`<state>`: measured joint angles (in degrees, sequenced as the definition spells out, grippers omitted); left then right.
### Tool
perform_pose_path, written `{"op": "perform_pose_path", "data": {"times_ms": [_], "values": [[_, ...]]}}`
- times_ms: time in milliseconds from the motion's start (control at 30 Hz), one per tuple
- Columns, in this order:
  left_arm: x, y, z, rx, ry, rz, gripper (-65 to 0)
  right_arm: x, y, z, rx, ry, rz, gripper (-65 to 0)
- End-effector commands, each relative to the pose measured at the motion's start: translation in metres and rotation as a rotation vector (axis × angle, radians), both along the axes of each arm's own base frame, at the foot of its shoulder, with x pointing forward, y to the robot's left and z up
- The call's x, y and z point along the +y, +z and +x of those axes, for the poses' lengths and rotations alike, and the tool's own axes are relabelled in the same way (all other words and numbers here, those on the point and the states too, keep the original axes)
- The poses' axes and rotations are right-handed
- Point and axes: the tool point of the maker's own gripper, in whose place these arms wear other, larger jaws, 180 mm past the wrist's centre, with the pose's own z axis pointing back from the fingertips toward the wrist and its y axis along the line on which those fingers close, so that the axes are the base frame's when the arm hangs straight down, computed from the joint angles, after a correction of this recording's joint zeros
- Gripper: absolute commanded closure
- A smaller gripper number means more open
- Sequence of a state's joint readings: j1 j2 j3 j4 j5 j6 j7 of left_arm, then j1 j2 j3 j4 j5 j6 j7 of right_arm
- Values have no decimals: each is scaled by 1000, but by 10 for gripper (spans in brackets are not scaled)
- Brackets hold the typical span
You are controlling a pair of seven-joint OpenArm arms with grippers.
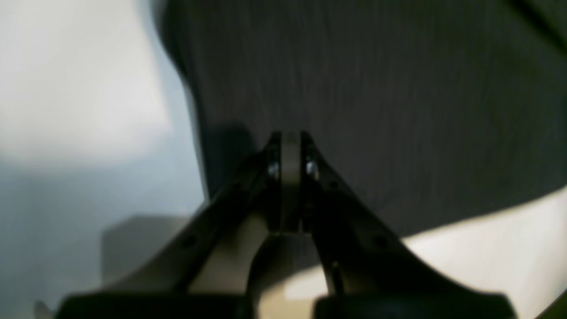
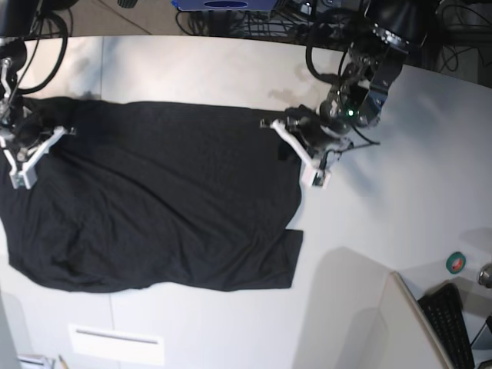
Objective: Layout the t-shirt on the table in an organized manner, then fold the t-shirt properly
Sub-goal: 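Release and regrasp the shirt's edge with both grippers, then pull the shirt edge with the left gripper away from the right gripper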
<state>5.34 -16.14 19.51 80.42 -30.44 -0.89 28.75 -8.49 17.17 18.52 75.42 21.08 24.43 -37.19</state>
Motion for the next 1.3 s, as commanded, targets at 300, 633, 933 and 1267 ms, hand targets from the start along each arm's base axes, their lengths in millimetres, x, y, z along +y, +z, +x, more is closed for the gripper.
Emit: {"op": "perform_pose_path", "data": {"times_ms": [300,633,933,1267], "values": [[30,-21,-63,91,-11,54,0,36,-8,10,19,118,23,0],[26,19,-84,24,-97,43,0,22,-35,13,110,42,59,0],[41,23,-13,-60,21,48,0,21,-35,12,111,41,57,0],[65,-17,18,57,78,117,0,47,-41,7,116,55,99,0]]}}
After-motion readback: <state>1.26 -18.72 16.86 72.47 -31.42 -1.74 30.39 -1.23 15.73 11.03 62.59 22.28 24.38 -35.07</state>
